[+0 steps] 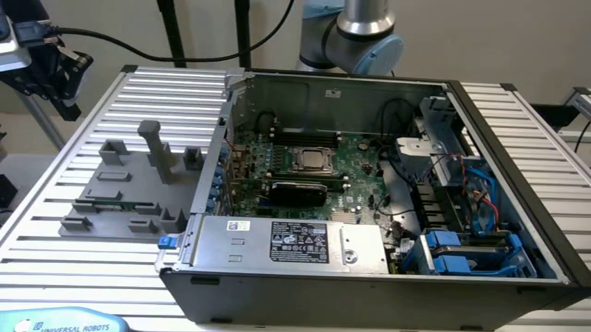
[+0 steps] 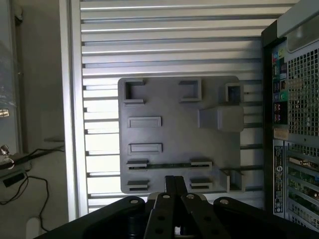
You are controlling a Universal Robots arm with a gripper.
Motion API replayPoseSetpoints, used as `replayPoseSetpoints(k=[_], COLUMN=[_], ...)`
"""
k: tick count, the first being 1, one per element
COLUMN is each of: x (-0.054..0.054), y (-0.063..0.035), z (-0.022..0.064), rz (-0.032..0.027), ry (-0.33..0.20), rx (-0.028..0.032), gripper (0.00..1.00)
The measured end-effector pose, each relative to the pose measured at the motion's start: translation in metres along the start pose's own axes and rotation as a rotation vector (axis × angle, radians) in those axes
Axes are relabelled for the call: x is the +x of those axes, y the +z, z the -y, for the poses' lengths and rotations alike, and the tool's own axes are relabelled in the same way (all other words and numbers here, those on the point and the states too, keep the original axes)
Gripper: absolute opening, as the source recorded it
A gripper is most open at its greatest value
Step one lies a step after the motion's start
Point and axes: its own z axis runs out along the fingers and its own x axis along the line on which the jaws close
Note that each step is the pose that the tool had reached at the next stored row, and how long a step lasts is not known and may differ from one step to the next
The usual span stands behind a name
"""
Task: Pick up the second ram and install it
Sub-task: 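Pick up the second ram and move it above second insertion slot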
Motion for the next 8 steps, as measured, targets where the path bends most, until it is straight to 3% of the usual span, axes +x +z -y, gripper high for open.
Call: replayPoseSetpoints(k=[8], x=[0.0001], y=[0.0029], z=[0.0], rz=[-0.0054], ry=[-0.123], rx=[-0.0035], gripper=[0.11])
